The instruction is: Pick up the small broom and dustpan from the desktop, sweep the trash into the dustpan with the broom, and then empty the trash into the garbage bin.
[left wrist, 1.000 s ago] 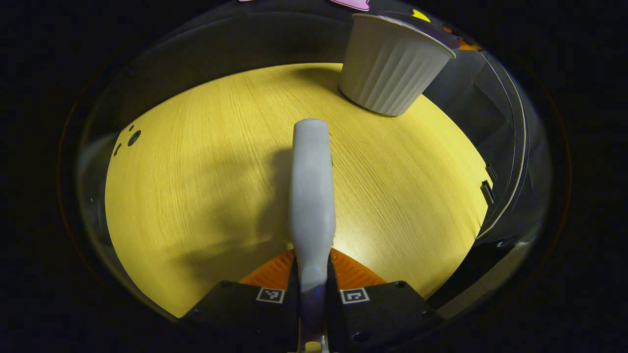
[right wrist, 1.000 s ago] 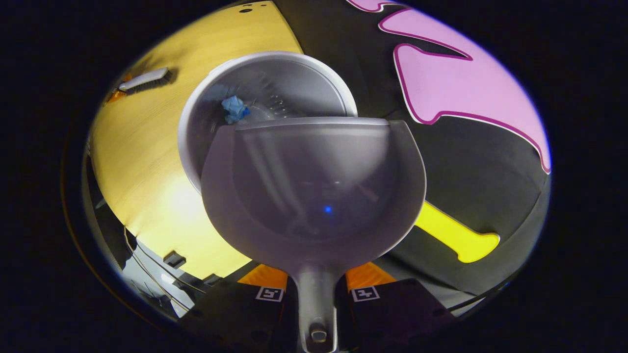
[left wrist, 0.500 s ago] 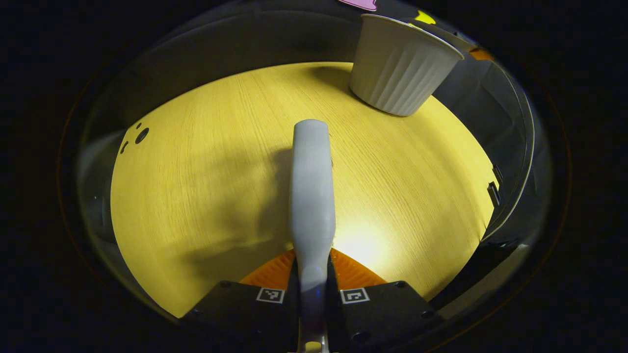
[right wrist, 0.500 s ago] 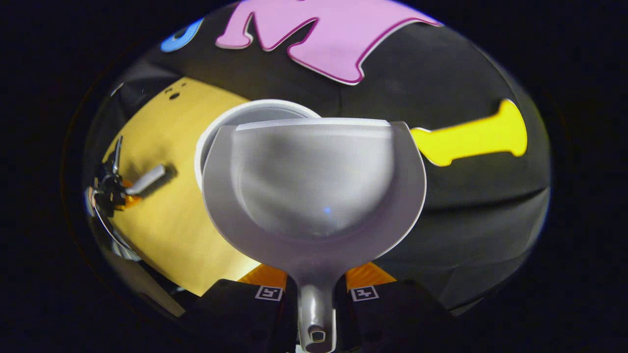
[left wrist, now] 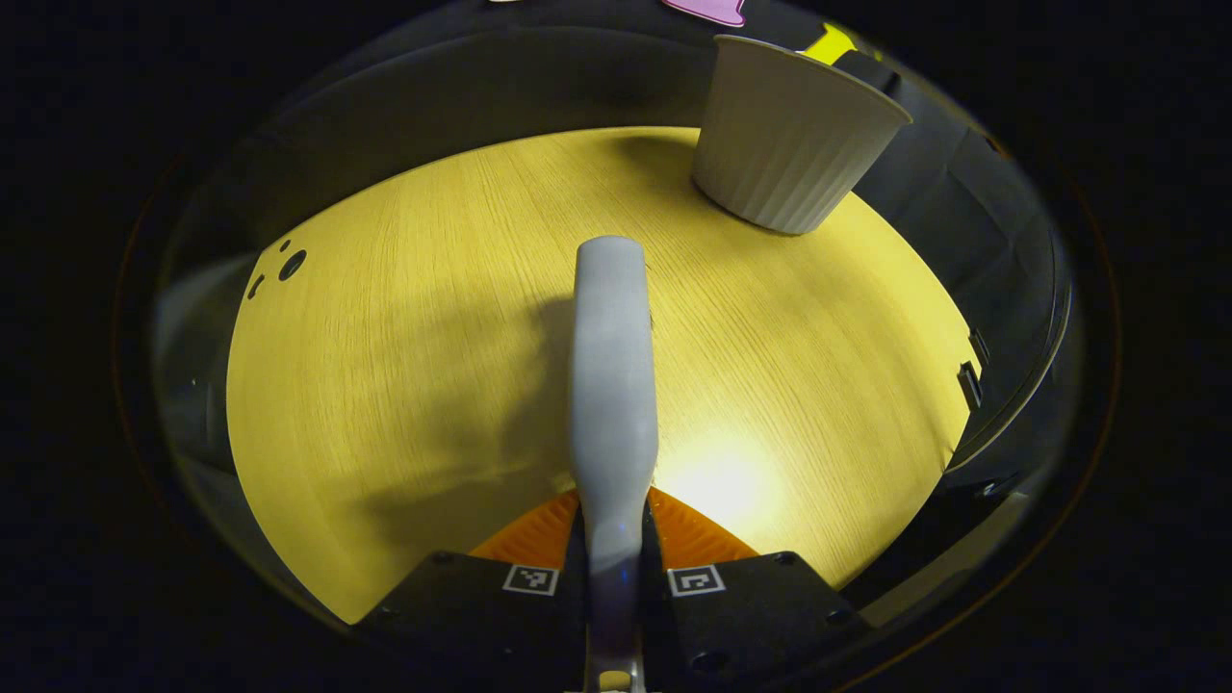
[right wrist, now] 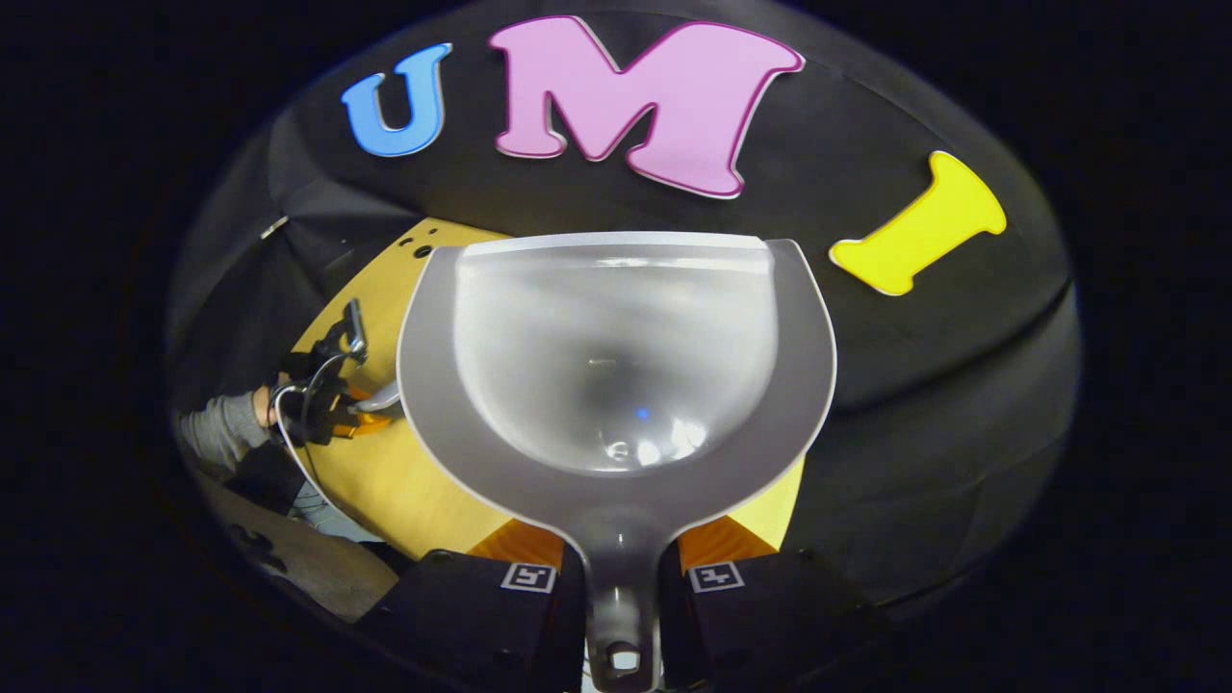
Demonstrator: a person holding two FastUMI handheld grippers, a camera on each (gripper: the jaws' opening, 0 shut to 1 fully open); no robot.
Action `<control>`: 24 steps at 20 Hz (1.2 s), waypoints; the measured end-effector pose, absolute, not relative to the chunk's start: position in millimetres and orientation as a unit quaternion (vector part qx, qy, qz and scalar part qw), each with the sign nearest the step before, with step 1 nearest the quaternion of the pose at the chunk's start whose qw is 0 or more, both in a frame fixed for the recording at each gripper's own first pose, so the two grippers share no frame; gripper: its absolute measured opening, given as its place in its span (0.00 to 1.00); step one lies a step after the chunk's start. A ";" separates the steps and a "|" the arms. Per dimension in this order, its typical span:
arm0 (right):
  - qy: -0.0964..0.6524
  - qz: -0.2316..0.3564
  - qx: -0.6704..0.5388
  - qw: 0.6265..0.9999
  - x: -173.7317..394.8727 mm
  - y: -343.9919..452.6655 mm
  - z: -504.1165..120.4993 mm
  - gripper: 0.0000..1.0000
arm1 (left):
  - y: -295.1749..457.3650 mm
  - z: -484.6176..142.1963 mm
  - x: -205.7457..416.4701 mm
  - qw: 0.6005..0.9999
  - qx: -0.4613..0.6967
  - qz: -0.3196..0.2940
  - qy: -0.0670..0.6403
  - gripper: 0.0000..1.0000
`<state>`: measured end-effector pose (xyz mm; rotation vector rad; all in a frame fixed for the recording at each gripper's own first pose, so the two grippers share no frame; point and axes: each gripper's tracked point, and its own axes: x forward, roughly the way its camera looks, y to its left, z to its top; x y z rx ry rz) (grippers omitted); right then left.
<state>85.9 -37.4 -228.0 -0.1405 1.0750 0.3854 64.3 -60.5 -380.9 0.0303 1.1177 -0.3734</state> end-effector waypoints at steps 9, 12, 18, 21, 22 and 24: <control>0.564 0.267 -0.088 0.776 -33.5 55.8 -317.5 0.35 | -49.2 -379.5 51.5 0.837 0.006 -0.146 0.527 0.27; 0.588 0.263 -0.095 0.759 -46.4 69.1 -369.8 0.35 | -43.5 -382.4 52.2 0.838 -0.002 -0.133 0.530 0.24; 0.614 0.235 -0.077 0.749 -51.3 93.6 -447.0 0.35 | -45.6 -385.5 48.5 0.834 0.001 -0.103 0.542 0.30; 0.619 0.224 -0.069 0.749 -42.7 105.7 -466.9 0.35 | -46.4 -384.7 46.1 0.831 -0.001 -0.094 0.548 0.27; 0.622 0.221 -0.065 0.749 -39.0 107.5 -470.4 0.35 | -46.2 -384.3 45.7 0.830 -0.001 -0.092 0.550 0.27; 0.623 0.218 -0.059 0.749 -35.3 110.7 -476.0 0.35 | -46.1 -384.7 46.1 0.830 0.001 -0.090 0.551 0.29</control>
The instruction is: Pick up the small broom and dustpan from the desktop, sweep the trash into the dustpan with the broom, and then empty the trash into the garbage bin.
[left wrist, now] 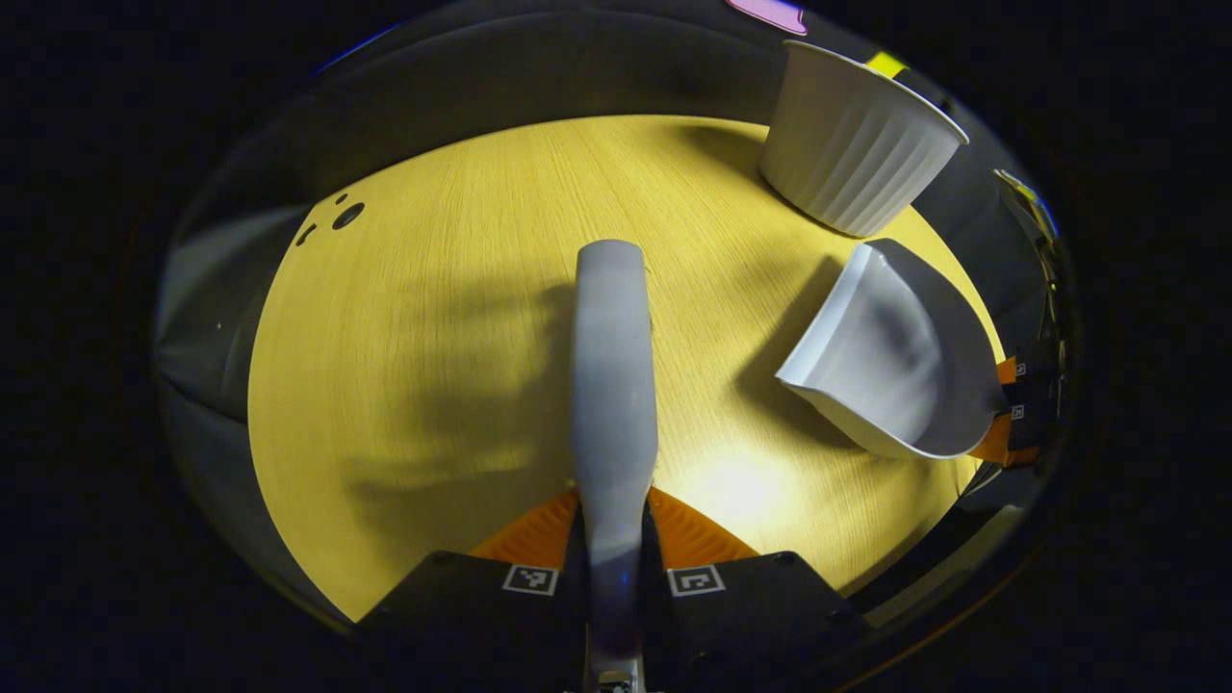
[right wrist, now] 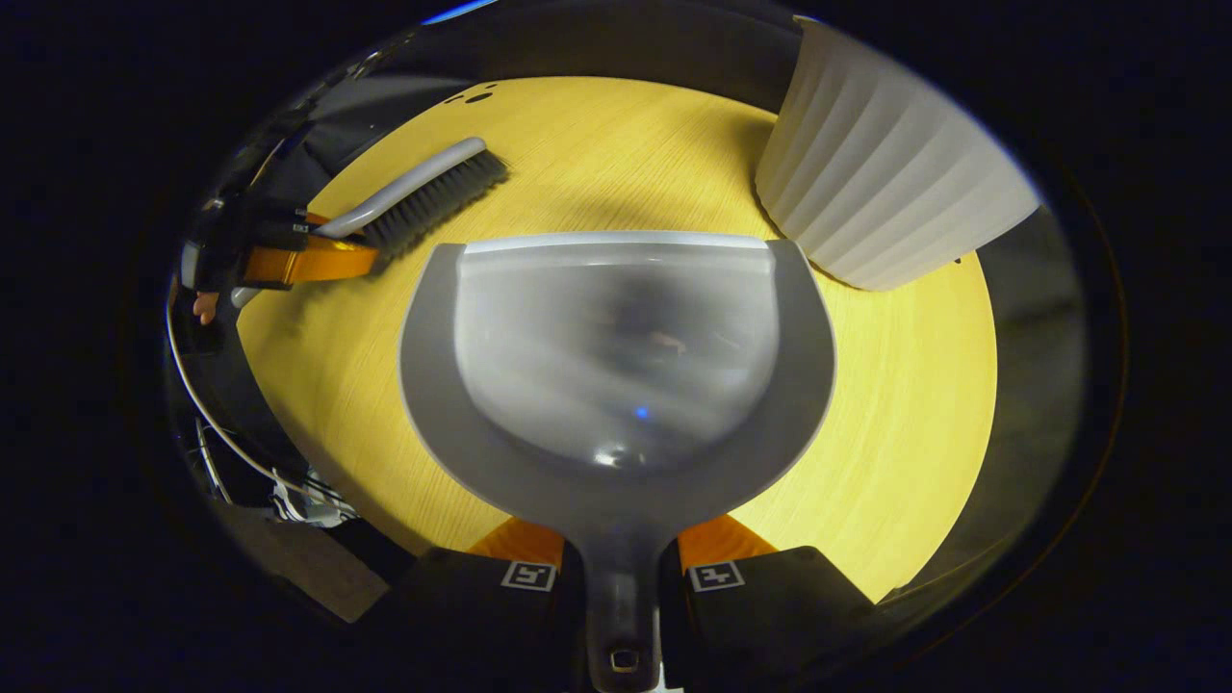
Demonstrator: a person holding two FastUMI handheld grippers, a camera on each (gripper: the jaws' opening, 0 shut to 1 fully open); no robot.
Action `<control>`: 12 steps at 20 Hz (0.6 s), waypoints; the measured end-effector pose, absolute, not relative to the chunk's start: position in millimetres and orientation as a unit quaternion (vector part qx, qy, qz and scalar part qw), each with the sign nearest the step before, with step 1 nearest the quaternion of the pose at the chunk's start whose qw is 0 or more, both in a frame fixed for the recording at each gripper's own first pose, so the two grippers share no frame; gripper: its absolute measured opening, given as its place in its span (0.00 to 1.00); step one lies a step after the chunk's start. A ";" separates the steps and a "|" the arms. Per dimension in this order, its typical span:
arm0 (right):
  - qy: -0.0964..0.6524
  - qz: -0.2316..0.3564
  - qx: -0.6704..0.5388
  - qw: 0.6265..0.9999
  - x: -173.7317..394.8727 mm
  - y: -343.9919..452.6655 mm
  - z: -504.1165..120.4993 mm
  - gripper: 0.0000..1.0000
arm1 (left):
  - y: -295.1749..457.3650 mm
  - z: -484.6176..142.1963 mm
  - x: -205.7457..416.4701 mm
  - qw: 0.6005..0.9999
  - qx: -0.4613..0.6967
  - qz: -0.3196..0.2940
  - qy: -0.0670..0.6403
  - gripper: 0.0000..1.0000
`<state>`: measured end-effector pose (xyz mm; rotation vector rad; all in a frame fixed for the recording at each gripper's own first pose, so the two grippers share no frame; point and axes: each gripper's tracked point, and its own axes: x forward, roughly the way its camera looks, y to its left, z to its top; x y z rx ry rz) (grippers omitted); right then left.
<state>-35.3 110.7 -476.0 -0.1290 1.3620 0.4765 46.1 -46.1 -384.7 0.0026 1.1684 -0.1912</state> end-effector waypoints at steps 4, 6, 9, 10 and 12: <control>0.632 0.220 -0.076 0.740 -35.4 112.0 -488.8 0.35 | -43.4 -385.2 44.5 0.825 0.008 -0.086 0.558 0.30; 0.633 0.223 -0.085 0.737 -36.1 111.2 -495.9 0.35 | -42.3 -385.3 43.3 0.823 0.014 -0.077 0.563 0.27; 0.631 0.224 -0.083 0.738 -36.8 111.2 -496.2 0.36 | -40.1 -384.6 43.5 0.822 0.023 -0.075 0.564 0.29; 0.632 0.223 -0.080 0.738 -36.6 111.6 -495.4 0.36 | -38.3 -384.2 43.6 0.823 0.029 -0.073 0.563 0.33; 0.634 0.226 -0.072 0.736 -36.1 113.9 -497.8 0.36 | -36.3 -382.5 43.3 0.821 0.042 -0.073 0.565 0.33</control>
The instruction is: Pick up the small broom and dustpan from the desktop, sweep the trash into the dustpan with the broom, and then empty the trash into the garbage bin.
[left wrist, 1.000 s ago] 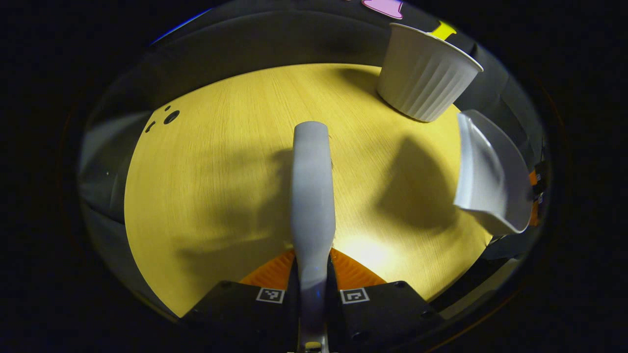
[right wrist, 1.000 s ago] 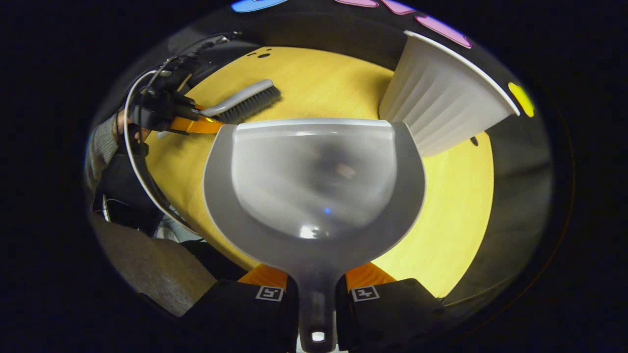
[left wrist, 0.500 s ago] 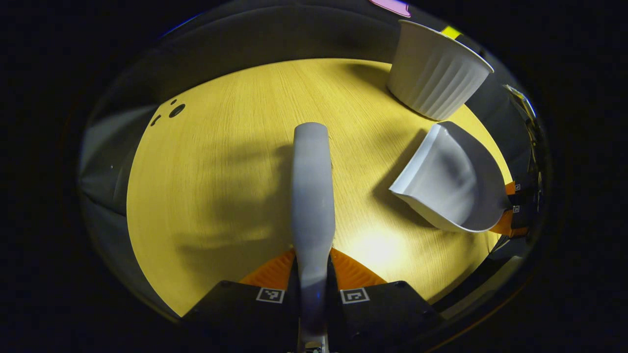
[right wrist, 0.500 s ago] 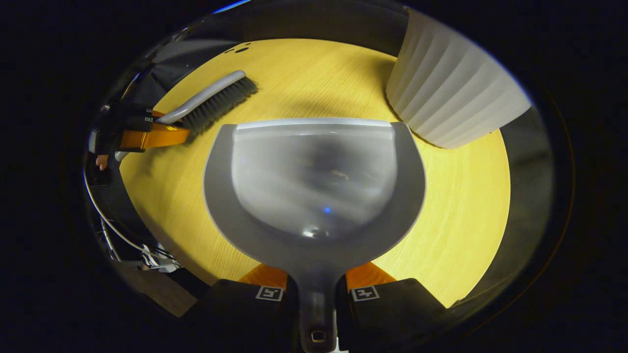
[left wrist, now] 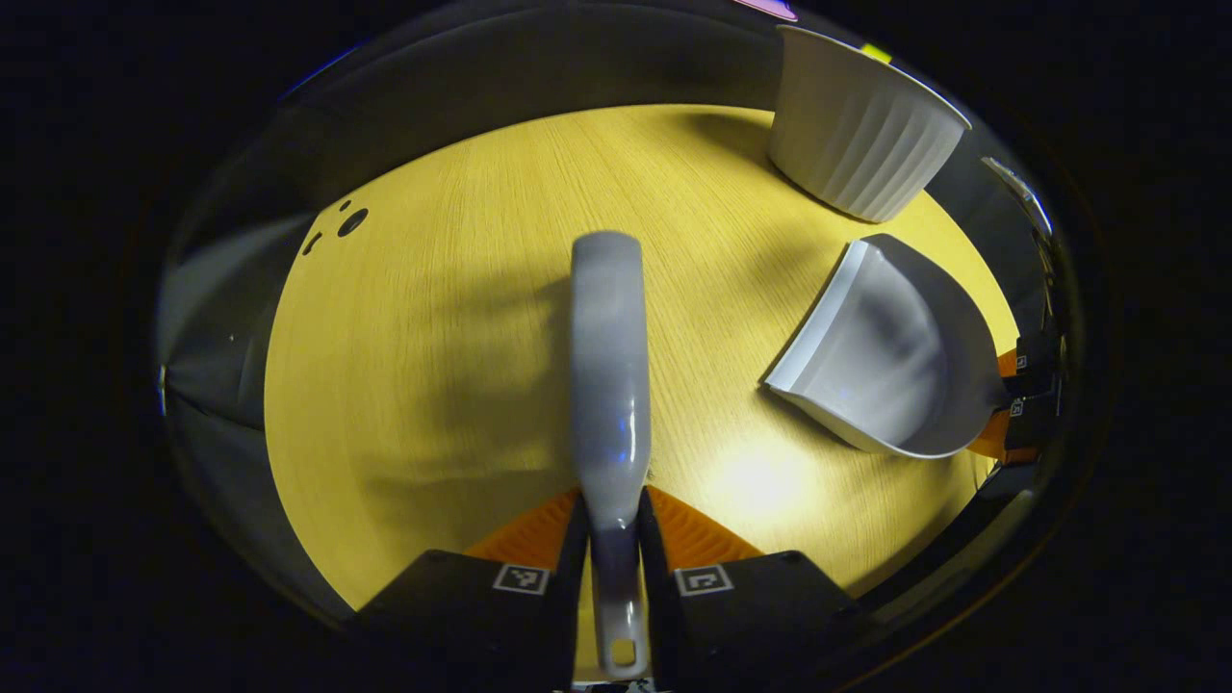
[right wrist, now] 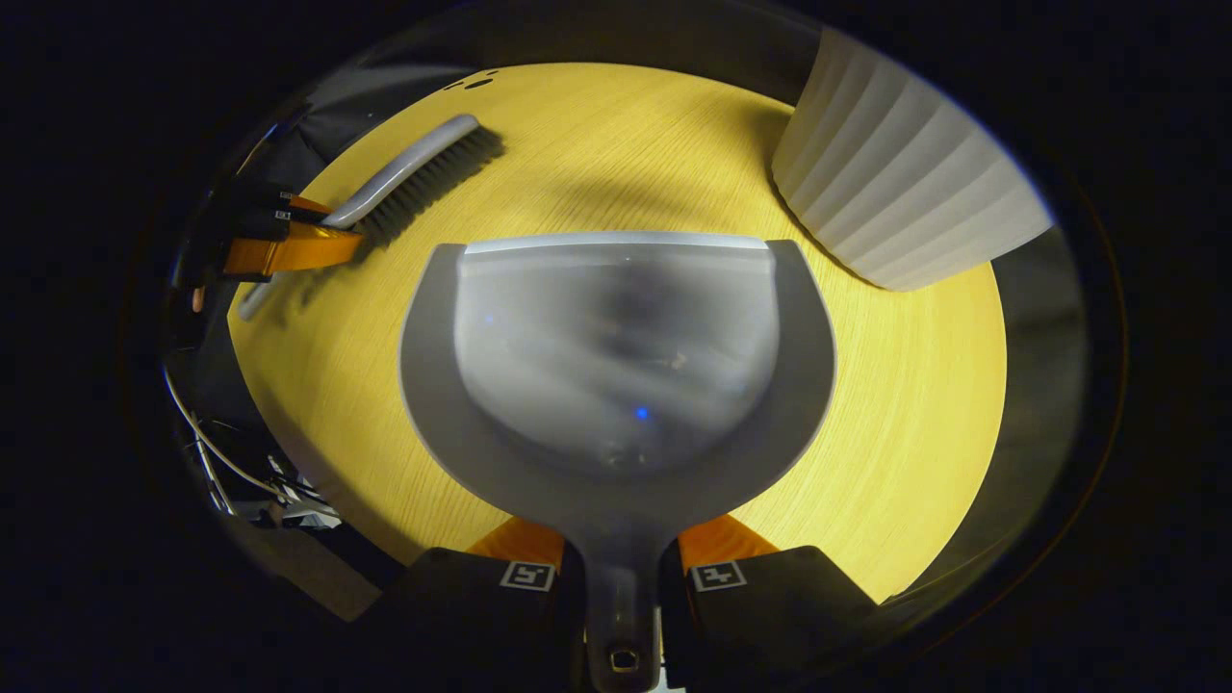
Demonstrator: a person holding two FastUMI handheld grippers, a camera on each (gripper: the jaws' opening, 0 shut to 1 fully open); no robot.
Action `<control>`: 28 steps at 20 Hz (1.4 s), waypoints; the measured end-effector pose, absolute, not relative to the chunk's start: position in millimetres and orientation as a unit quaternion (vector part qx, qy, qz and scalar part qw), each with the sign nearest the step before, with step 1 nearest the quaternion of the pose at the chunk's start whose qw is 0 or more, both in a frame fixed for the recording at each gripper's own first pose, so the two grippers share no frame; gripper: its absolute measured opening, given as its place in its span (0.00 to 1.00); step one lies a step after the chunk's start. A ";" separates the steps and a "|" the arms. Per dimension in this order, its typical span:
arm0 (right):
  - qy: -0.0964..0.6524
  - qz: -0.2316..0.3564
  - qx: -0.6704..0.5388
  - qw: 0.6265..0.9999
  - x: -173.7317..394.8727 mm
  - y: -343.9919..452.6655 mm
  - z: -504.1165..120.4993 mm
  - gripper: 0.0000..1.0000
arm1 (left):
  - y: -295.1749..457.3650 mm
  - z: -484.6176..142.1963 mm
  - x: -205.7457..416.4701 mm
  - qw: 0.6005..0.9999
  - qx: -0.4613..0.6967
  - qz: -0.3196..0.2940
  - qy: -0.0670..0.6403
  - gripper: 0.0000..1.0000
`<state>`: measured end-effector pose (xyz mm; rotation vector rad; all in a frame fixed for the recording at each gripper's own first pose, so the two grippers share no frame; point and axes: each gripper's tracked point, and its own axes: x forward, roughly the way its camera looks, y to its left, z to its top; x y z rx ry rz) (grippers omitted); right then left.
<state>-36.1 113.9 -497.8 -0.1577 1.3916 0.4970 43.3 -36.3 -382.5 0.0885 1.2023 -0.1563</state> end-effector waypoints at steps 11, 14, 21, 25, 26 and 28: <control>0.611 0.213 -0.010 0.763 -43.0 114.4 -452.6 0.98 | -39.0 -348.5 43.9 0.846 0.085 -0.064 0.522 0.97; 0.571 0.202 0.001 0.796 -30.4 110.3 -422.5 0.99 | -37.1 -321.9 44.0 0.867 0.084 -0.055 0.488 0.96; 0.406 0.169 0.020 0.898 22.0 107.5 -320.2 0.99 | -48.5 -201.0 66.4 0.950 0.015 -0.046 0.308 0.96; 0.292 0.151 0.008 0.944 46.0 100.2 -243.0 0.98 | -51.8 -124.3 77.7 0.979 -0.027 -0.055 0.194 0.96; 0.269 0.146 0.004 0.952 50.7 98.7 -223.7 0.98 | -50.2 -103.4 78.4 0.985 -0.028 -0.053 0.165 0.96; 0.226 0.131 0.002 0.965 60.5 97.8 -186.1 0.98 | -51.7 -64.5 80.9 0.992 -0.036 -0.055 0.107 0.96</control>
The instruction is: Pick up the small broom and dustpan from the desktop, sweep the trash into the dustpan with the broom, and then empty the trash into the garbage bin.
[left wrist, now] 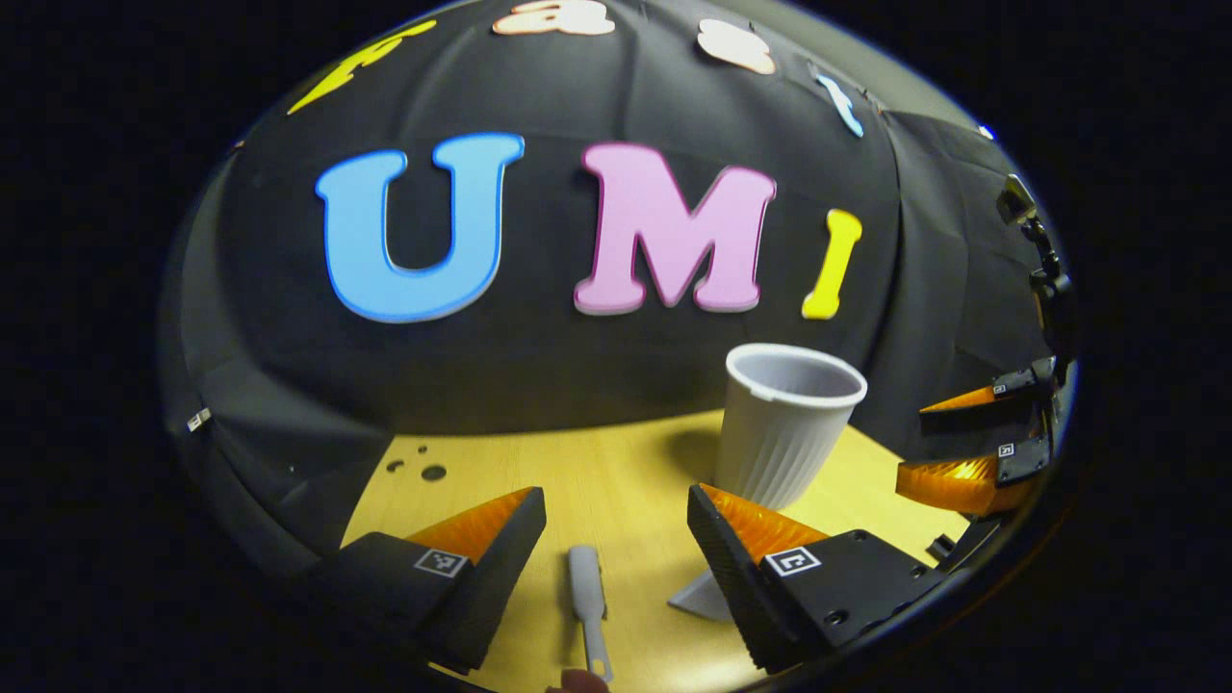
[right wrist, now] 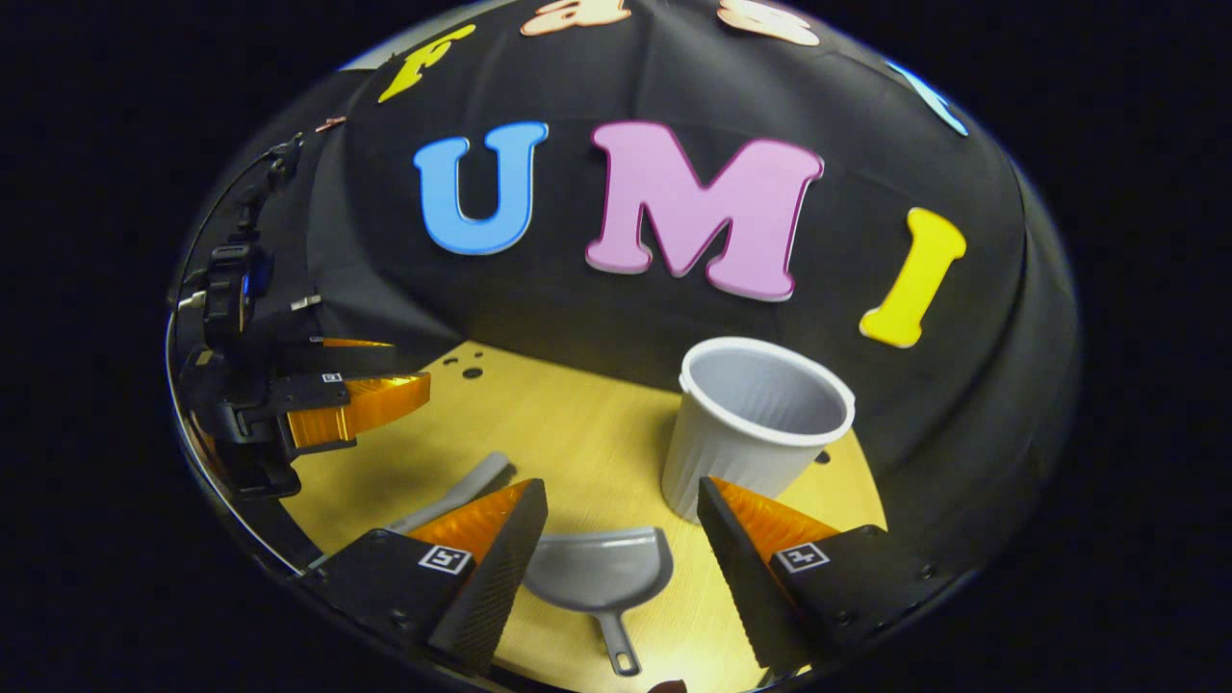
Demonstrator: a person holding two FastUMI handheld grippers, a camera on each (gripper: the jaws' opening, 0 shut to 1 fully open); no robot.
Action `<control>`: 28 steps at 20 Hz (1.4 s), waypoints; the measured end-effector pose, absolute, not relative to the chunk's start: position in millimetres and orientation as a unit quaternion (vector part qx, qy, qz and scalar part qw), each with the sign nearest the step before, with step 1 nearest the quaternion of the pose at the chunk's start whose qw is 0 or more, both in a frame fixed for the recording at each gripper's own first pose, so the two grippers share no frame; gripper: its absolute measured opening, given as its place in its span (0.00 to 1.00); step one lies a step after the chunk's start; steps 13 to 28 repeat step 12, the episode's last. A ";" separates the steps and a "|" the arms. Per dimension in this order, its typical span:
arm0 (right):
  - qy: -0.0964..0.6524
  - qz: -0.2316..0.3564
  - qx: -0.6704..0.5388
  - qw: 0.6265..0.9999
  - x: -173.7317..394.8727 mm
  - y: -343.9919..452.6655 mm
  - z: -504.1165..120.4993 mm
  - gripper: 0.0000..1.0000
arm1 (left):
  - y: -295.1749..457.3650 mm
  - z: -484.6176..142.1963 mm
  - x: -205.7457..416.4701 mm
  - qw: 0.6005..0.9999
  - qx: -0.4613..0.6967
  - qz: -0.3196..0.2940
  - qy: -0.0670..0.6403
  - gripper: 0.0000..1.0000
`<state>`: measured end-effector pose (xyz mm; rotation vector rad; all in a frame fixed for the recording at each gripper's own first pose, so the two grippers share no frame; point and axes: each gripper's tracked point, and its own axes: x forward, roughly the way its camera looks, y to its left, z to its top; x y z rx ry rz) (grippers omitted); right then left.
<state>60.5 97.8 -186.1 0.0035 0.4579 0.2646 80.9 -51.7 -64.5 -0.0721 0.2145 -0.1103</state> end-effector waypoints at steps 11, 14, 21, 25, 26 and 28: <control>0.103 0.078 0.002 0.992 71.3 87.7 -103.2 0.98 | -81.4 13.0 56.0 0.993 -0.068 -0.087 0.029 0.97; 0.100 0.079 0.006 0.992 73.4 86.7 -101.1 0.98 | -85.0 15.1 55.2 0.994 -0.064 -0.087 0.029 0.97; 0.100 0.079 0.006 0.992 73.4 86.7 -101.1 0.98 | -85.0 15.1 55.2 0.994 -0.064 -0.087 0.029 0.97; 0.100 0.079 0.006 0.992 73.4 86.7 -101.1 0.98 | -85.0 15.1 55.2 0.994 -0.064 -0.087 0.029 0.97; 0.100 0.079 0.006 0.992 73.4 86.7 -101.1 0.98 | -85.0 15.1 55.2 0.994 -0.064 -0.087 0.029 0.97; 0.100 0.079 0.006 0.992 73.4 86.7 -101.1 0.98 | -85.0 15.1 55.2 0.994 -0.064 -0.087 0.029 0.97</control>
